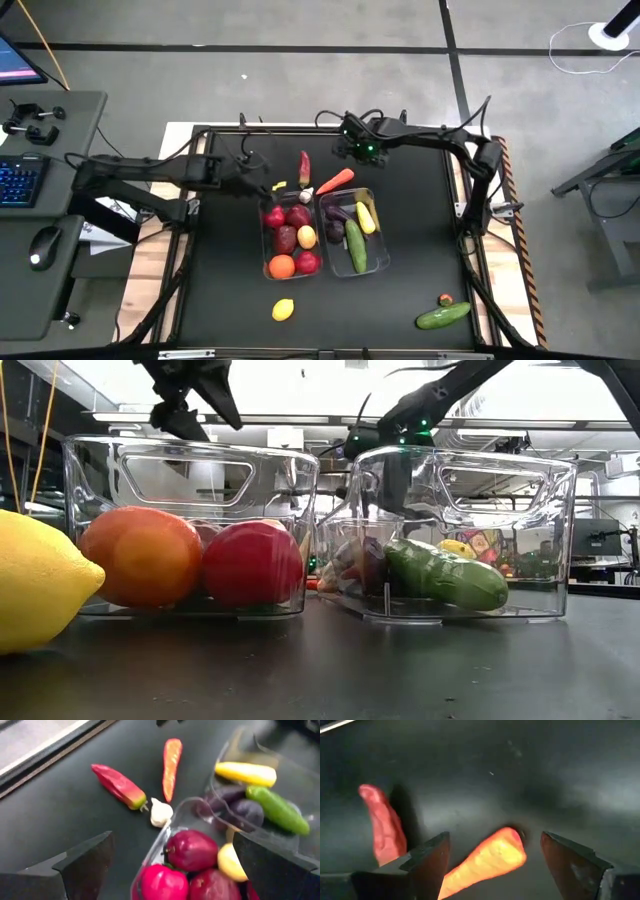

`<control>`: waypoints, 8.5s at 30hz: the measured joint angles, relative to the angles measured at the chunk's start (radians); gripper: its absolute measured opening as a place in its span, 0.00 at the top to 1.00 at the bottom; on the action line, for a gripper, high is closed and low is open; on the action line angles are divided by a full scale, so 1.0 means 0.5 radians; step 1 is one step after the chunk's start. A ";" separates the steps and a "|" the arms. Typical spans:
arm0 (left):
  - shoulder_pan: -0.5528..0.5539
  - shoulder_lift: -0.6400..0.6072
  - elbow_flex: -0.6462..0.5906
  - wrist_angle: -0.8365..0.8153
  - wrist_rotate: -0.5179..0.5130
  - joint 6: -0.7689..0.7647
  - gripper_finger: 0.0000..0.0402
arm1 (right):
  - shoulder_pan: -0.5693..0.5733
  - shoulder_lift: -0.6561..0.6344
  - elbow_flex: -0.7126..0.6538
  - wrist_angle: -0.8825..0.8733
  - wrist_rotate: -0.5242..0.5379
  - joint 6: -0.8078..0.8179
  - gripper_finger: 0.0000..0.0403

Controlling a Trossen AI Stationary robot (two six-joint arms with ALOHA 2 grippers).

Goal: Sort produce into baskets
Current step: Put the carrot into the right transparent bin, then put the chili pepper into the right transparent bin, then put the garlic into the right transparent bin

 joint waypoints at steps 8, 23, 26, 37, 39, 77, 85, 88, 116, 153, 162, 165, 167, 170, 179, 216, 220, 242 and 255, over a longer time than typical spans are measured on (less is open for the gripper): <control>0.025 0.095 0.000 -0.003 0.123 0.209 0.01 | 0.109 0.076 -0.001 0.038 0.125 0.480 0.25; 0.004 0.146 -0.002 -0.050 0.198 0.253 0.01 | 0.165 0.203 -0.001 0.016 0.094 0.747 0.25; 0.004 0.144 -0.002 -0.050 0.199 0.281 0.01 | 0.176 0.250 -0.001 0.040 0.035 0.756 0.25; 0.004 0.145 -0.002 -0.056 0.244 0.250 0.01 | 0.178 0.298 -0.001 0.083 0.048 0.692 0.40; 0.005 0.145 -0.002 -0.058 0.244 0.269 0.01 | 0.178 0.294 0.010 0.027 0.054 0.614 0.52; 0.442 0.155 0.067 0.424 0.555 -0.261 0.01 | 1.225 -0.933 -0.360 -0.303 0.428 -0.308 0.45; 0.422 0.214 0.237 0.219 0.486 -0.282 0.01 | 1.207 -0.947 -0.465 -0.011 0.384 -0.501 0.33; 0.423 0.331 0.350 0.089 0.469 -0.281 0.01 | 1.207 -1.008 -0.465 0.071 0.383 -0.547 0.33; 0.938 1.850 0.813 0.005 0.542 0.076 0.01 | 1.422 -1.259 -0.463 0.119 0.972 0.127 0.33; 0.622 0.908 0.756 -0.071 0.248 0.505 0.81 | 1.422 -1.383 -0.463 0.057 1.072 -0.176 0.33; 0.812 1.130 0.303 0.082 0.657 0.454 0.45 | 1.422 -1.381 -0.463 0.057 1.064 -0.069 0.33; 0.820 1.202 0.266 0.104 0.658 0.455 0.34 | 1.422 -1.381 -0.463 0.058 1.063 -0.066 0.33; 0.829 1.256 0.266 0.125 0.657 0.454 0.29 | 1.422 -1.381 -0.463 0.058 1.064 -0.066 0.33; 0.848 1.322 0.273 0.221 0.678 0.438 0.25 | 1.422 -1.381 -0.463 0.059 1.064 -0.065 0.33; 0.861 1.490 0.272 0.297 0.573 0.347 0.24 | 1.422 -1.369 -0.463 0.062 1.075 -0.018 0.33; 0.078 0.812 0.346 0.774 0.692 1.181 0.72 | 1.566 -1.613 -0.463 0.123 1.392 -0.197 0.33; -0.110 0.909 0.376 0.832 0.486 1.498 0.69 | 1.580 -1.686 -0.463 0.118 1.440 -0.243 0.33; 0.280 1.192 0.953 0.217 0.352 1.452 0.25 | 1.579 -1.672 -0.463 0.133 1.462 -0.219 0.33; 1.039 1.432 0.649 0.138 1.558 0.306 0.27 | 1.573 -1.655 -0.463 0.133 1.466 -0.126 0.33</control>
